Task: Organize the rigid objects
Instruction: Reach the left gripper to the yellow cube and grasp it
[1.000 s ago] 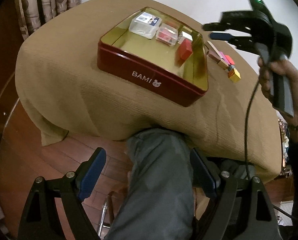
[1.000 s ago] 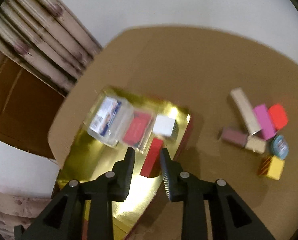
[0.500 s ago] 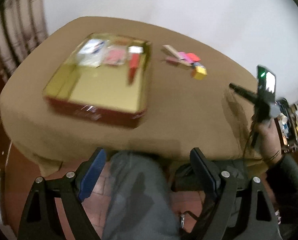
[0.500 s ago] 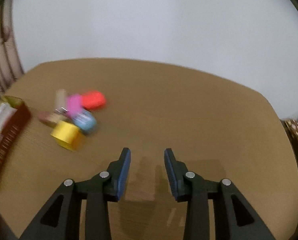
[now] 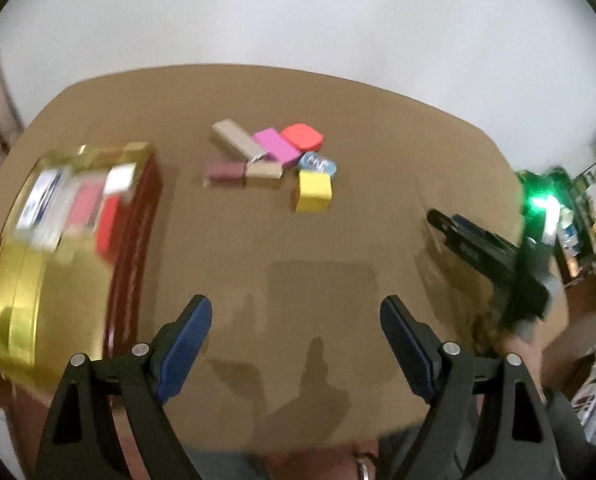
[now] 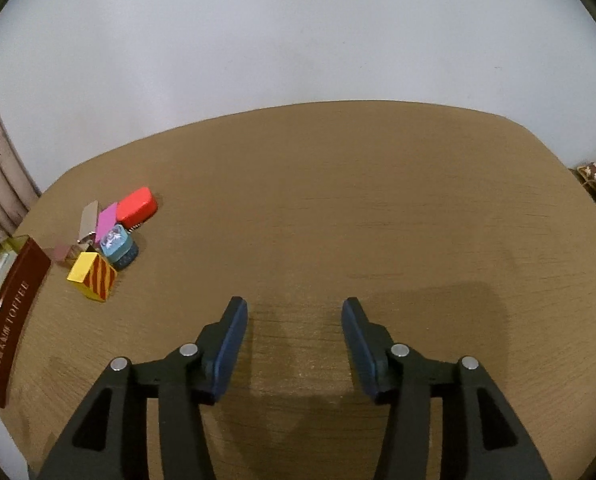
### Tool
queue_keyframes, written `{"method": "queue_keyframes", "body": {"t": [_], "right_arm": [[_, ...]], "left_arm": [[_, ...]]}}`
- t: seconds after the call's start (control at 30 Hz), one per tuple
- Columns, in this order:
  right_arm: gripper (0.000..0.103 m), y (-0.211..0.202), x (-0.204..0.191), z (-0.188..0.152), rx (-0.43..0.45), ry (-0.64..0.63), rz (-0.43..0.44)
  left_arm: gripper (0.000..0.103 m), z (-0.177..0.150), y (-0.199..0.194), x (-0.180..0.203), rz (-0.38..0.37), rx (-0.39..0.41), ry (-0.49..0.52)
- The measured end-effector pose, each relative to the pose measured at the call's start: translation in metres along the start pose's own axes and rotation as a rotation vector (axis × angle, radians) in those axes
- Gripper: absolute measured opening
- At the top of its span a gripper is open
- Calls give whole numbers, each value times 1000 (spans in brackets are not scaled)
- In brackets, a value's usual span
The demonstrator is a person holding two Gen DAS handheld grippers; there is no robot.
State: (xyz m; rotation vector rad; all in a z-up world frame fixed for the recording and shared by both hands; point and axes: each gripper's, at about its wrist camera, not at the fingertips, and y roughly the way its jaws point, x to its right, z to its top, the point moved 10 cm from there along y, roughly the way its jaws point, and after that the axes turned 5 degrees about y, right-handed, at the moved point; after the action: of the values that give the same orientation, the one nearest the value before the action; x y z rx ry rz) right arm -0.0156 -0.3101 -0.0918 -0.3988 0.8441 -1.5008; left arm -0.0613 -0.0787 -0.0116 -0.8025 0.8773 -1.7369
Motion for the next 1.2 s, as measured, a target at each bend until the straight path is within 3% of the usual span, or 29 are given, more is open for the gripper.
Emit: {"method": "queue_keyframes", "body": {"t": [0.33,0.63,0.77,0.97,1.03,1.1,1.13,1.2], "right_arm": [[52,3,-10,-3,0,43,61],[53,-11,-1,-2,15,57,99],[53,-17,5,-1,19,64,105],[53,-22,7,-2,26,75,113],[53,-26,10,-2,29,78,115],[53,-27,12,-2,30,83,116],[53,-27,13,-2,30,85,115],[53,-27,13,-2,31,87,114]], "left_arm": [[83,54,60,11,8,-7,66],[83,59,87,8,21,-50,58],[73,61,94,9,18,-55,64],[73,61,102,12,34,-74,94],[67,61,102,14,40,-76,98],[39,60,104,15,41,-88,104],[29,59,108,17,36,-104,106],[26,58,108,14,31,-113,95]]}}
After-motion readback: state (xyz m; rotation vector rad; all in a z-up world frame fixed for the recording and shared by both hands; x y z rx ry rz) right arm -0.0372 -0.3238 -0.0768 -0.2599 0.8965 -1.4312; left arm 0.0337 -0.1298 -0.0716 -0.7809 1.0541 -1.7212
